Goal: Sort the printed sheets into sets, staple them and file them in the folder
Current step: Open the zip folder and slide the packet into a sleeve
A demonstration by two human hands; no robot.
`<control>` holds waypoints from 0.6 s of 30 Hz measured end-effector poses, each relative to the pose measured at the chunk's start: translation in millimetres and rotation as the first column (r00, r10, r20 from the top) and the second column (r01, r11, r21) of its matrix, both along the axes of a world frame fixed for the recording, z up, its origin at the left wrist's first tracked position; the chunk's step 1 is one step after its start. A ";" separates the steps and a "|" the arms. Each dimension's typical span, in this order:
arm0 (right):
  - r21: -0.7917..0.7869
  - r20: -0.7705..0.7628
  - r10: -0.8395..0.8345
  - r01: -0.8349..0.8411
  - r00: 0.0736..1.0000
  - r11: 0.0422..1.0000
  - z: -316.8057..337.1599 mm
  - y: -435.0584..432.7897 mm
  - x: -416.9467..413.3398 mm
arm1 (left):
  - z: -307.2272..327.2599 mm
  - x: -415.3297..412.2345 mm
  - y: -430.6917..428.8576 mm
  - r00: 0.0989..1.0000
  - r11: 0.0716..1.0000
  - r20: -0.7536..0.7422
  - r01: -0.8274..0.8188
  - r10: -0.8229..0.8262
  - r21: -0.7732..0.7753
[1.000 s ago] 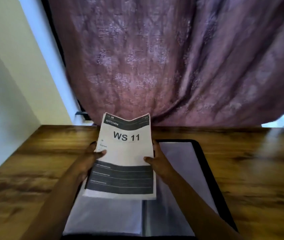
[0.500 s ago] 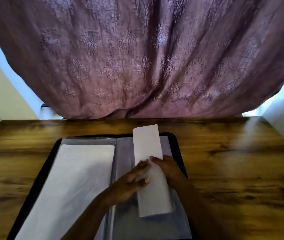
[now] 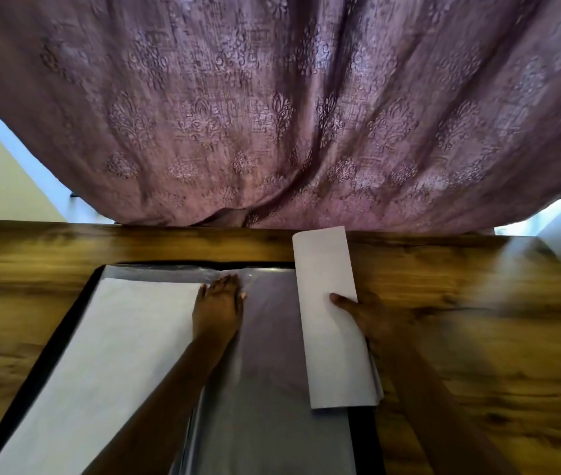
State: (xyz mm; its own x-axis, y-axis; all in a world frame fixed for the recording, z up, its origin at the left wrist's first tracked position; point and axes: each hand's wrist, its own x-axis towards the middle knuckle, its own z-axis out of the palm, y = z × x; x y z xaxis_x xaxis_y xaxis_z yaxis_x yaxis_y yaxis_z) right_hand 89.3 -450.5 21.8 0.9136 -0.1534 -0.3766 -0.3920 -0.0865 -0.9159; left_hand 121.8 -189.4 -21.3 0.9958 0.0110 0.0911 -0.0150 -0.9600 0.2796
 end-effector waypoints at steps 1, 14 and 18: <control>-0.005 0.002 0.002 -0.002 1.000 1.000 1.3 0.1 0.3 | 0.9 2.0 2.0 0.999 1.000 0.035 0.007 -0.006 -0.029; -0.112 0.222 0.116 -0.092 0.968 0.989 43.2 1.0 25.2 | 10.1 44.6 30.5 0.967 0.979 0.152 0.196 -0.203 0.059; -0.063 0.269 0.105 -0.091 0.957 0.994 55.6 6.5 38.9 | 8.6 46.3 36.4 0.969 0.978 0.132 0.203 -0.208 0.044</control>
